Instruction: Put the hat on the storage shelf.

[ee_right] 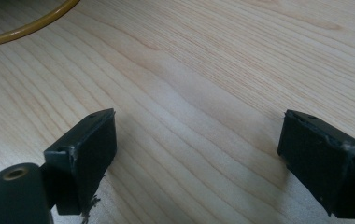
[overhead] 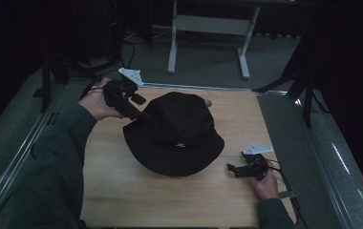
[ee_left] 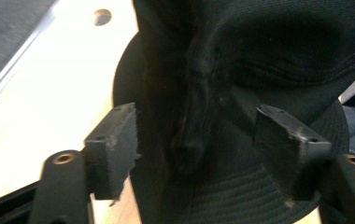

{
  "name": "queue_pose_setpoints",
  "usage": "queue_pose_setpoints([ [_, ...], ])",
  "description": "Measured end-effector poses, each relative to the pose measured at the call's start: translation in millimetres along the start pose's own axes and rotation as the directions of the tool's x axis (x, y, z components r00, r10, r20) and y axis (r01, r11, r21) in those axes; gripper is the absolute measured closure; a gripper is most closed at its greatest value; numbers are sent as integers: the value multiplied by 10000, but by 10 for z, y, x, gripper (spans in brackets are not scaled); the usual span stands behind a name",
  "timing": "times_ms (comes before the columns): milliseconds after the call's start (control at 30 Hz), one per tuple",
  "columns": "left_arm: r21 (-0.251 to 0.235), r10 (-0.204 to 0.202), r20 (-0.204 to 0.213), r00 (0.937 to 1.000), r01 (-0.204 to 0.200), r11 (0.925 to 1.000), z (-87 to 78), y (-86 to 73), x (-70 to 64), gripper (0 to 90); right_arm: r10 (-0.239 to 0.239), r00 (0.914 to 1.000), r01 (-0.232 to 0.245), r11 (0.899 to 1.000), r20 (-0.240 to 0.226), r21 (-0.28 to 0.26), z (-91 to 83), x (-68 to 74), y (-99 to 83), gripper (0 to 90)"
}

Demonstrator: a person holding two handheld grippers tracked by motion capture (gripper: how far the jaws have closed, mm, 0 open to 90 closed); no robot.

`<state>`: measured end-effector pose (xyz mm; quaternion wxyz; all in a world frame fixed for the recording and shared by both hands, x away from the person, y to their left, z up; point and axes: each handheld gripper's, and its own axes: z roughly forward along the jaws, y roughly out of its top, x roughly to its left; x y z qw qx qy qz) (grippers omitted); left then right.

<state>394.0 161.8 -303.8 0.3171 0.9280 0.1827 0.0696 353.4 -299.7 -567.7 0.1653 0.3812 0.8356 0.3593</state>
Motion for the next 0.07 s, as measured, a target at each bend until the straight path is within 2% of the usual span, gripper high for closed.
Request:
queue_pose_setpoints([
  [67,-131,-110,-392,9992,105,9999,-70,-63,-10,278,-4,10000,4,10000,6,3,0,0,0,115],
])
